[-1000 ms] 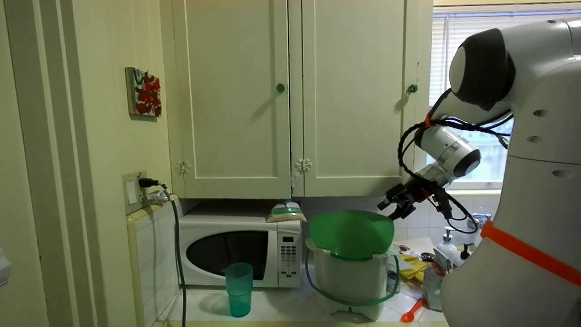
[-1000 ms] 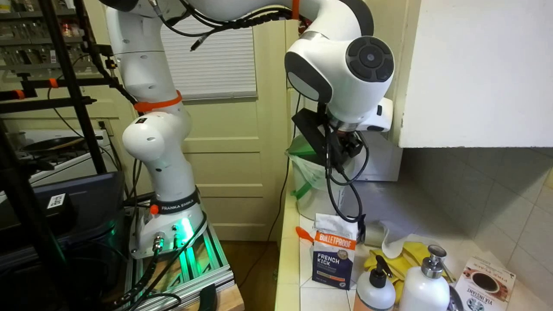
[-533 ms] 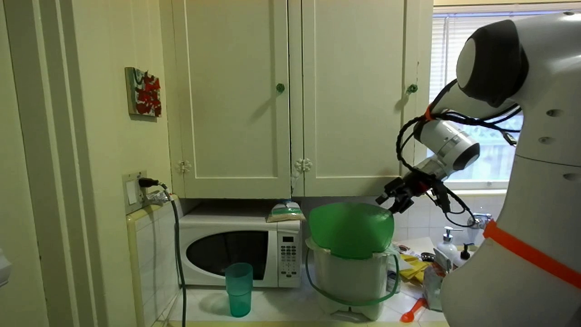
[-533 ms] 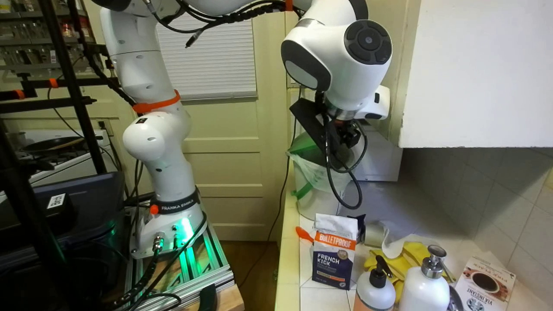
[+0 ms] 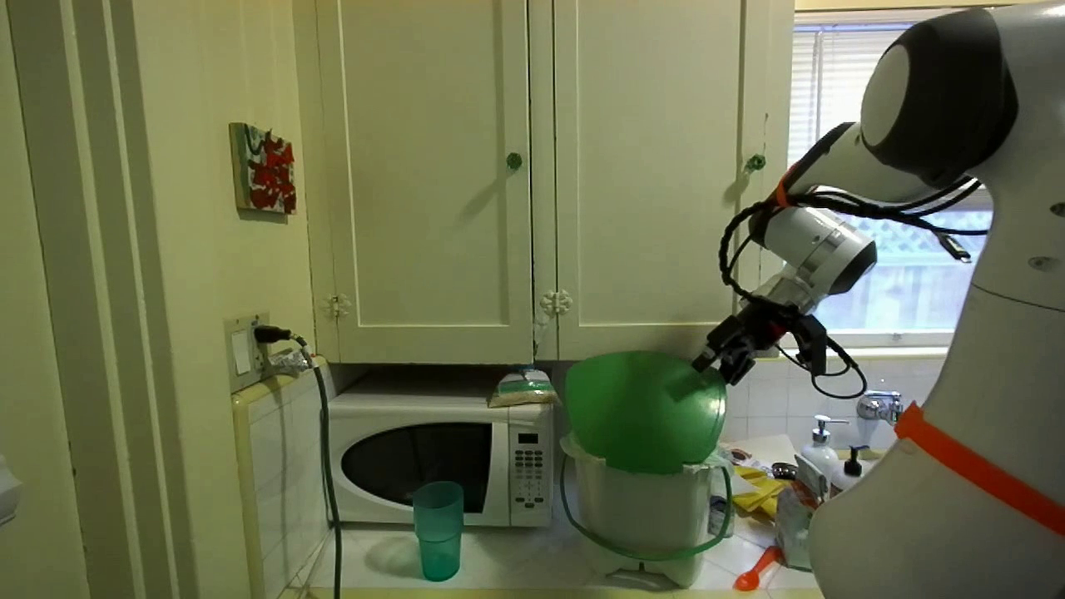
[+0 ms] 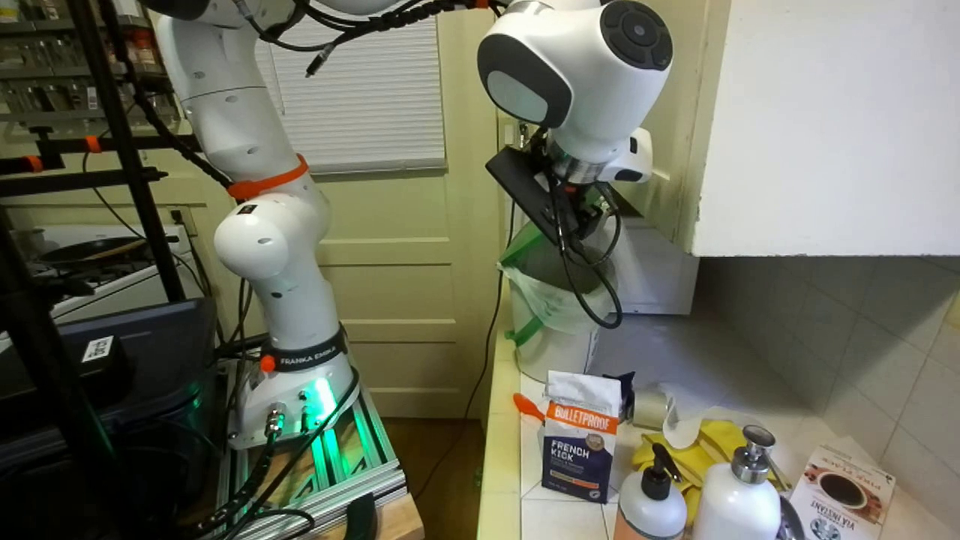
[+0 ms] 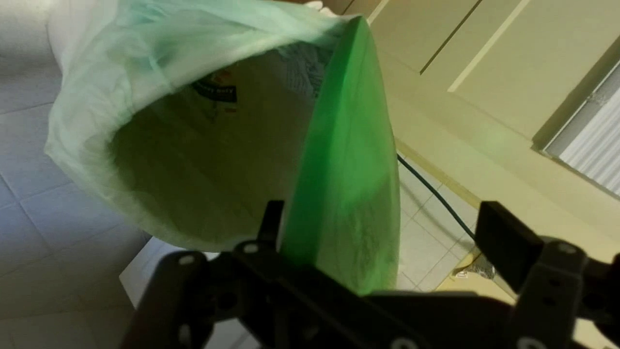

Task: Open the trash can

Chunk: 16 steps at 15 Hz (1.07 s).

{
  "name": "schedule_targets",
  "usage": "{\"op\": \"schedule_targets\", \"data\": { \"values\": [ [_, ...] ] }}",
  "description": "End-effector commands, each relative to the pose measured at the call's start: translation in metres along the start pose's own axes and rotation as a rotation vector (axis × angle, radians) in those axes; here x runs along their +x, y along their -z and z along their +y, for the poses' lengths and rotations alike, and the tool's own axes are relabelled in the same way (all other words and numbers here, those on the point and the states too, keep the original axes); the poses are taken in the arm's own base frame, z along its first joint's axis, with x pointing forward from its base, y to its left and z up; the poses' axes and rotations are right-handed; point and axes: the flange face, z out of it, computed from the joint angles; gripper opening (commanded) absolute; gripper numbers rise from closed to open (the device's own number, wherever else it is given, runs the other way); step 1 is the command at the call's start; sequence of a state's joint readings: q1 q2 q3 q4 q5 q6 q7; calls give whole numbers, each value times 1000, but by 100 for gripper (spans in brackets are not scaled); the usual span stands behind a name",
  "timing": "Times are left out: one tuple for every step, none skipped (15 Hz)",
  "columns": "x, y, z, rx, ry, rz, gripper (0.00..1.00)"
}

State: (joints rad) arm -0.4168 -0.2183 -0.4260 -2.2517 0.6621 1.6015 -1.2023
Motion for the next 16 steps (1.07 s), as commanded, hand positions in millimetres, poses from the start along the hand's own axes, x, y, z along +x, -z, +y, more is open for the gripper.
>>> {"op": "schedule_targets", "data": {
  "values": [
    [-2, 2, -26, -10, 50, -46, 100],
    [0, 4, -31, -23, 67, -52, 100],
    [1, 5, -38, -34, 86, -59, 100],
    [3, 5, -44, -44, 106, -69, 100],
    [4, 4, -51, -55, 126, -82, 100],
    [5, 3, -57, -57, 142, -98, 100],
    [7, 1, -62, -59, 156, -115, 100],
    [8, 0, -67, -65, 169, -129, 100],
    [9, -1, -71, -70, 184, -139, 100],
    [10, -3, -76, -76, 200, -149, 100],
    [11, -4, -80, -82, 211, -159, 100],
    [12, -4, -84, -96, 226, -164, 100],
    [14, -4, -89, -99, 237, -172, 100],
    [15, -5, -93, -105, 254, -184, 100],
    [16, -6, -96, -107, 265, -199, 100],
    [18, -8, -100, -110, 275, -211, 100]
  ]
}}
